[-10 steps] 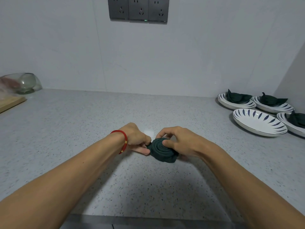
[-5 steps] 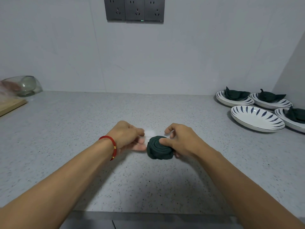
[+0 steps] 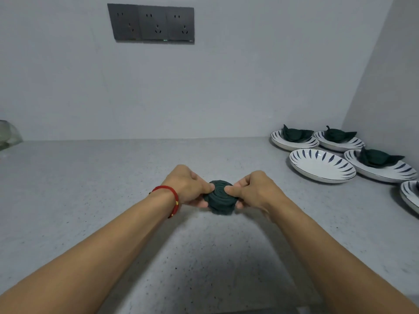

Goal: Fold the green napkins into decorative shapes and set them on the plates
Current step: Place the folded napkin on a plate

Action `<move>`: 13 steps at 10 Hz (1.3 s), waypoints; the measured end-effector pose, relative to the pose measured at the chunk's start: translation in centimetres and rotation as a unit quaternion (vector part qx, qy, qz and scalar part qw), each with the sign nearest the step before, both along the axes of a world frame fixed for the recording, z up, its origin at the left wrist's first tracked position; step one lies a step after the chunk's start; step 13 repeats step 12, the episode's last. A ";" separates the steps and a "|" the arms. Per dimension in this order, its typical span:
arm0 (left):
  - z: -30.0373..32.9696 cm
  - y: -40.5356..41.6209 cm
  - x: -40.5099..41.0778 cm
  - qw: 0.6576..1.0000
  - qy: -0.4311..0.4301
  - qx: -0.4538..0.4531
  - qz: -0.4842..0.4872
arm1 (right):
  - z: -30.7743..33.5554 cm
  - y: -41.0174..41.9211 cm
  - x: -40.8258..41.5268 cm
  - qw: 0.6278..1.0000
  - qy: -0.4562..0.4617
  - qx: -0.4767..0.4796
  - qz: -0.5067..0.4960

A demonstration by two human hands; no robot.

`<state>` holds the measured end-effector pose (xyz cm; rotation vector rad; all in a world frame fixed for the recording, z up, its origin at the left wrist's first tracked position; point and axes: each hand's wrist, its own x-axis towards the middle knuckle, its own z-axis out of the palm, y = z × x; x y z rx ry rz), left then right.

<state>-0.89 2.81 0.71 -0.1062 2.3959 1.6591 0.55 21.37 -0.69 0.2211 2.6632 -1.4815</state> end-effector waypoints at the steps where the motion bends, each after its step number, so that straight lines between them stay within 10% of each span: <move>1: 1.0 4.9 -2.7 0.999 0.029 0.009 -0.011 | 0.8 4.4 -1.6 0.997 0.033 -0.014 -0.061; 7: 1.2 31.9 -17.8 0.999 0.020 -0.017 -0.035 | 2.0 28.2 -12.0 0.966 0.045 0.030 -0.253; 13: -0.9 34.1 -19.5 0.987 0.095 -0.125 -0.040 | 0.0 29.7 -13.3 0.966 0.057 0.092 -0.234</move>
